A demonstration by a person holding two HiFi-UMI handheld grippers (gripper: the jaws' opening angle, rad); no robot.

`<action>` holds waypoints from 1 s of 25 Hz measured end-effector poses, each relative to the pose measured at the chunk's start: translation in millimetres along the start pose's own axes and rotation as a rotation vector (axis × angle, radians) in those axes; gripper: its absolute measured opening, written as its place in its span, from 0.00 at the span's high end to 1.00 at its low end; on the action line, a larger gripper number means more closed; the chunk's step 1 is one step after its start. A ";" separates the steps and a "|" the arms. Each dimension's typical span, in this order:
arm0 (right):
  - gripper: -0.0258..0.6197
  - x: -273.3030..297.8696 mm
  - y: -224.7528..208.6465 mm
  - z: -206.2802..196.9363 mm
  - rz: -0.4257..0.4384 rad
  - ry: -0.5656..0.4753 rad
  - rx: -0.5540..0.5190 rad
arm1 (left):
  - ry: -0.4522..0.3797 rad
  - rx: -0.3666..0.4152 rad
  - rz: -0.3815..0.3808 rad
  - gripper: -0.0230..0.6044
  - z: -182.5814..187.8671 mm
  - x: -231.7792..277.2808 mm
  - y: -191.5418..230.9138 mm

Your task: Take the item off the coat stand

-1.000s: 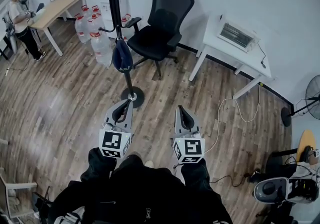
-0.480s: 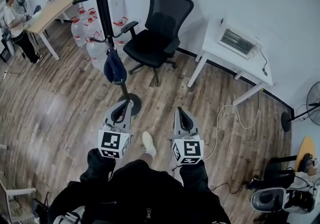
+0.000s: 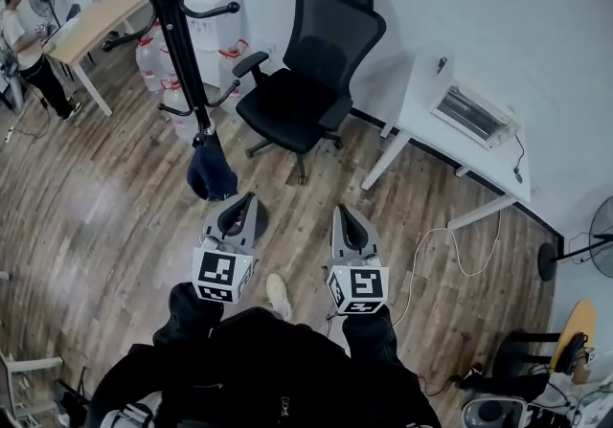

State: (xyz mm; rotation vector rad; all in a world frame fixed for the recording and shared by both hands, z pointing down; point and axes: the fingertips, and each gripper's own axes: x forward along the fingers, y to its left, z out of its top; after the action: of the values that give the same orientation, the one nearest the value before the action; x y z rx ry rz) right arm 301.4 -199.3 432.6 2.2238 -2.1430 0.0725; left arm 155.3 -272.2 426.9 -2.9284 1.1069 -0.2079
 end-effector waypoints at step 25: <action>0.94 188.7 77.9 -14.3 0.405 0.064 -0.003 | 0.170 -0.140 0.383 0.77 -61.0 23.8 156.8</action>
State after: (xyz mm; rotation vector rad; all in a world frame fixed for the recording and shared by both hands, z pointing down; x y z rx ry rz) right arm 230.5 -389.3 460.6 1.7254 -2.5152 0.1531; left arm 62.1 -403.1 482.3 -2.7768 1.7428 -0.3920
